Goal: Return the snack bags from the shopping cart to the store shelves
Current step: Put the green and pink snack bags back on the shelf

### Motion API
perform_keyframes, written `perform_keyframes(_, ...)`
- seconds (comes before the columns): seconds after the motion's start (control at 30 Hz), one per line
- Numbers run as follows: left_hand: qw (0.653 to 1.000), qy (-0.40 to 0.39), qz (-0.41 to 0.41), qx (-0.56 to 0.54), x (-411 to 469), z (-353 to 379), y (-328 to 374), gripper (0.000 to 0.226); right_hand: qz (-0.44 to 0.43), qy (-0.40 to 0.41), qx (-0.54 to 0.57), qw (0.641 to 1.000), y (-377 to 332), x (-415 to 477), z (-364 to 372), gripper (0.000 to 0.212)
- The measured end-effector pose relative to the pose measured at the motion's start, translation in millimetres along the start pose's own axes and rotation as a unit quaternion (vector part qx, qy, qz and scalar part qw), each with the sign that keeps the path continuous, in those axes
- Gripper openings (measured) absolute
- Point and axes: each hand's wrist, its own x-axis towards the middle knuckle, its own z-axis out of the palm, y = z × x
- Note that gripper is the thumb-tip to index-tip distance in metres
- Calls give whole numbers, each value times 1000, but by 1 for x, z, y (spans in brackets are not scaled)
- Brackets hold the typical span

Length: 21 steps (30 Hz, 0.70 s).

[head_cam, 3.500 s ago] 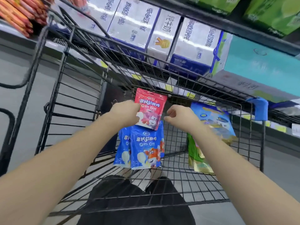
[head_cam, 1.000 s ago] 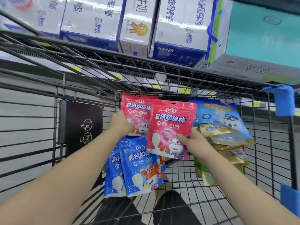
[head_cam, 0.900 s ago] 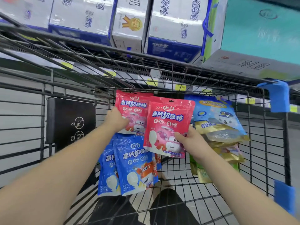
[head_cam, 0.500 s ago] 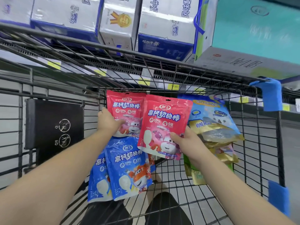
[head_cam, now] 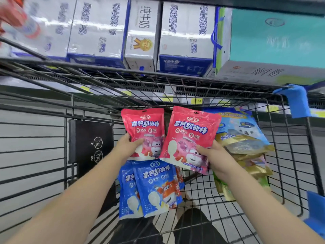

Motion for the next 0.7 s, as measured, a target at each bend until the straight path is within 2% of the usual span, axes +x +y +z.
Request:
perform_keyframes(0.2, 998, -34, 49, -25, -56, -23, 19, 25, -17, -24, 3, 1000, -17, -33, 0, 29)
perform_keyframes(0.37, 993, -47, 109, -20, -101, -38, 53, 36, -46, -31, -19, 998, -55, -56, -5, 30)
perform_keyframes(0.6, 988, -33, 148, -15, -163, -61, 95, 29, -123, -61, -81, 987, -112, -105, -10, 23)
perform_keyframes(0.7, 986, -38, 161, -22, -188, -67, 103, 26, -144, -70, -64, 985, -124, -124, -19, 25)
